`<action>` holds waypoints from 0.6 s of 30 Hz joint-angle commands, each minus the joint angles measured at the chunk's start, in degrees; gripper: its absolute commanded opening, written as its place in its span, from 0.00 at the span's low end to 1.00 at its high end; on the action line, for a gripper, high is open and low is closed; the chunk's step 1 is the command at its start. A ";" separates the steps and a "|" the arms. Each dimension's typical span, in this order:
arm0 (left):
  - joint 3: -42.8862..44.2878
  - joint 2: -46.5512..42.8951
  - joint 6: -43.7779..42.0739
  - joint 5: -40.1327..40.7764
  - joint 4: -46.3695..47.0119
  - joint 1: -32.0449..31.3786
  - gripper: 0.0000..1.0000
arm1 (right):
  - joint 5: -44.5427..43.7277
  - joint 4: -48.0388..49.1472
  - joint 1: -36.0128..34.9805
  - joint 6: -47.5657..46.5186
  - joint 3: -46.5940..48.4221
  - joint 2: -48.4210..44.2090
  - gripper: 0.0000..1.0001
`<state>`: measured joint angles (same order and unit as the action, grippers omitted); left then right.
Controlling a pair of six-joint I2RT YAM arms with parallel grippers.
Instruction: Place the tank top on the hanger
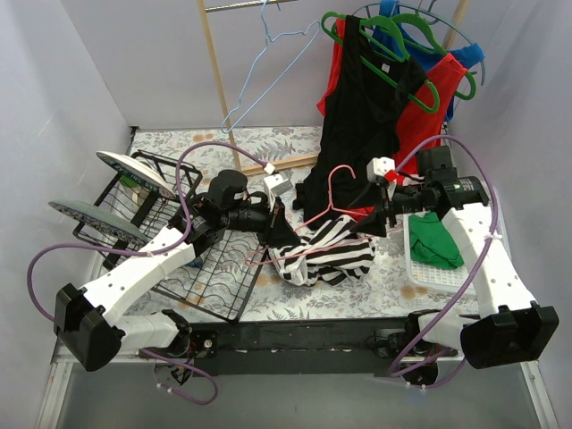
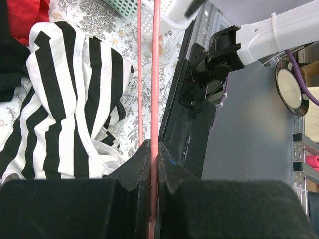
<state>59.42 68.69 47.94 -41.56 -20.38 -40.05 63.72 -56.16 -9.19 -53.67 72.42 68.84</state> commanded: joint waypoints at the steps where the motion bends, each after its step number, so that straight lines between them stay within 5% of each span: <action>1: -0.44 -2.42 1.19 -2.55 3.68 -0.11 0.00 | 1.14 0.61 -3.72 2.08 -1.76 0.51 0.65; 6: -1.50 -3.29 2.59 -3.18 6.23 -0.11 0.00 | 2.10 0.44 -5.66 2.61 -2.46 1.39 0.49; 10: -2.46 -3.30 3.21 -2.56 7.55 -0.11 0.00 | 2.55 -0.61 -5.93 2.52 -2.55 0.95 0.11; 14: -3.69 -3.64 4.35 -0.02 9.57 -0.11 0.00 | -2.96 0.96 -5.93 3.30 -3.42 -1.59 0.01; 17: -4.48 -4.26 4.70 3.93 9.48 -0.11 0.26 | -12.09 2.55 -5.14 5.33 -3.26 -5.20 0.01; 18: -4.83 -4.61 4.88 4.90 9.14 -0.11 0.44 | -14.13 2.37 -4.53 5.24 -2.91 -6.77 0.01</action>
<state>55.57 67.07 51.72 -41.80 -13.54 -40.32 59.33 -55.02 -14.68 -50.28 68.99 67.64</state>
